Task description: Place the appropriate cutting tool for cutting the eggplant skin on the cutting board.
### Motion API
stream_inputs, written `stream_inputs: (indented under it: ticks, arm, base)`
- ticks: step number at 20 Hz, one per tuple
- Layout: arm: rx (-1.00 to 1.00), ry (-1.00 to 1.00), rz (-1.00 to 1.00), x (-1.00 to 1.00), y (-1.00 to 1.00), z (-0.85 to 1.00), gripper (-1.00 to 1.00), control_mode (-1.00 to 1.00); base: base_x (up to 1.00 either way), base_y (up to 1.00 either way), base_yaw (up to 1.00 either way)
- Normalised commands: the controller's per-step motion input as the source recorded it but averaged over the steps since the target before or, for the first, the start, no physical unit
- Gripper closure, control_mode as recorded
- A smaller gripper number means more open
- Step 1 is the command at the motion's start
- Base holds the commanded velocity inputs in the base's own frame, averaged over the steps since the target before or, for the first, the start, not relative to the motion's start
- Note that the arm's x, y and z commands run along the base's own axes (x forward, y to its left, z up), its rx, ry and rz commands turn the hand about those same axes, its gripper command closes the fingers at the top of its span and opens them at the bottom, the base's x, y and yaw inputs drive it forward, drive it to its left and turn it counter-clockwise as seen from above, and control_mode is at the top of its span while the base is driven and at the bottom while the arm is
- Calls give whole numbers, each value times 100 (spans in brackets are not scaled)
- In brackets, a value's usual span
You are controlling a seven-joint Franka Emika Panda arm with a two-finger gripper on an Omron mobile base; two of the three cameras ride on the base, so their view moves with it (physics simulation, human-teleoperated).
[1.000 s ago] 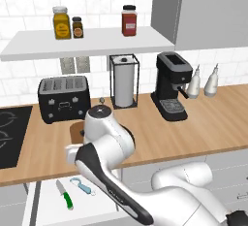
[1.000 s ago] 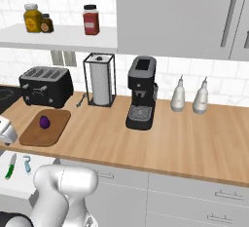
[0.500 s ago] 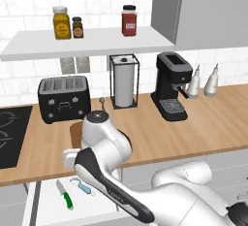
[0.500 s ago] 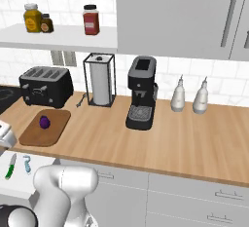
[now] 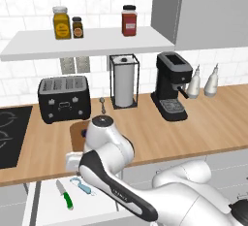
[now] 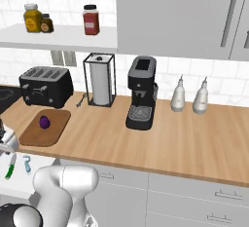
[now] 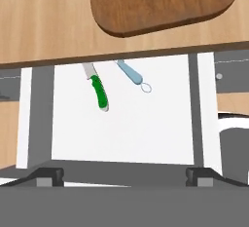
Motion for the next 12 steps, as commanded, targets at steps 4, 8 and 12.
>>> stream_inputs:
  ticks: [4, 8, 12]
  arm:
    - [3, 2, 0, 0, 0, -34, -100, -100]
    - [1, 0, 0, 0, 0, -22, -100, -100]
    - [0, 0, 0, 0, 3, -17, -100, -100]
  base:
    - [0, 0, 0]
    - [0, 0, 0]
    - [0, 0, 0]
